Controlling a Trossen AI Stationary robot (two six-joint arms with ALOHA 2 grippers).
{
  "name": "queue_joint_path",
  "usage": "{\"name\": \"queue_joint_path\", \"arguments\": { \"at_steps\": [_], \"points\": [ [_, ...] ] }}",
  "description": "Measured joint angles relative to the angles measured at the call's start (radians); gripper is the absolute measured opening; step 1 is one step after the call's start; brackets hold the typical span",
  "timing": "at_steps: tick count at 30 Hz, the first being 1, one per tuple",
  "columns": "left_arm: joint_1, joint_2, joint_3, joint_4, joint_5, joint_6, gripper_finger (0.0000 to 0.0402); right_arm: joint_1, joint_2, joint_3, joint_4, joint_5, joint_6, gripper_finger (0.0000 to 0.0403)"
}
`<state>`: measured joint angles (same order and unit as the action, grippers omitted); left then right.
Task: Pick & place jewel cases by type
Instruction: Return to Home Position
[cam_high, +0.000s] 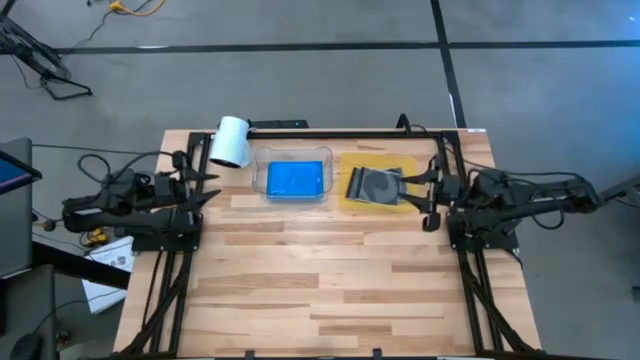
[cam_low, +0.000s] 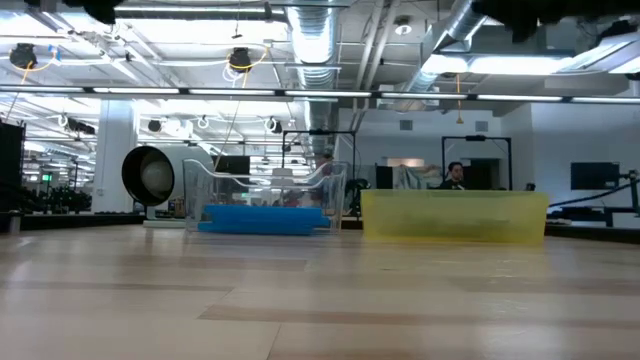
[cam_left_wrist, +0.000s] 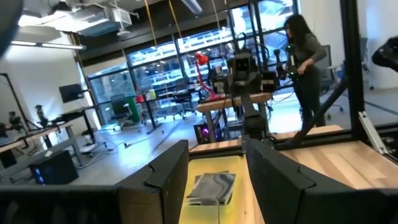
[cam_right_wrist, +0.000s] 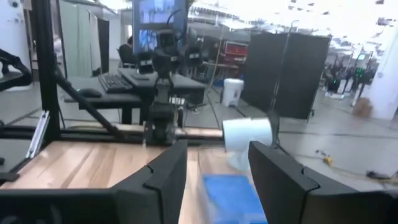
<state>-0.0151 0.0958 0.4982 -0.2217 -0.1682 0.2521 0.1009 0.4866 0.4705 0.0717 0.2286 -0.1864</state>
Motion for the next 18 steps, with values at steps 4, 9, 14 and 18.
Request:
{"name": "queue_joint_path", "arguments": {
  "at_steps": [4, 9, 14, 18],
  "points": [
    [0.0, -0.032, -0.081, 0.057, -0.02, -0.014, 0.0157, -0.009, -0.037, -0.114, 0.077, -0.014, 0.048, 0.0166],
    [0.0, -0.033, -0.146, 0.093, -0.02, -0.056, 0.0157, -0.034, -0.045, -0.206, 0.172, -0.084, 0.104, 0.0166],
    [0.0, -0.05, -0.191, 0.127, -0.016, -0.089, 0.0158, -0.059, -0.051, -0.26, 0.21, -0.099, 0.125, 0.0166],
    [0.0, -0.097, -0.23, 0.107, 0.001, -0.108, 0.0158, -0.103, -0.095, -0.325, 0.221, -0.099, 0.132, 0.0166]
  ]
}}
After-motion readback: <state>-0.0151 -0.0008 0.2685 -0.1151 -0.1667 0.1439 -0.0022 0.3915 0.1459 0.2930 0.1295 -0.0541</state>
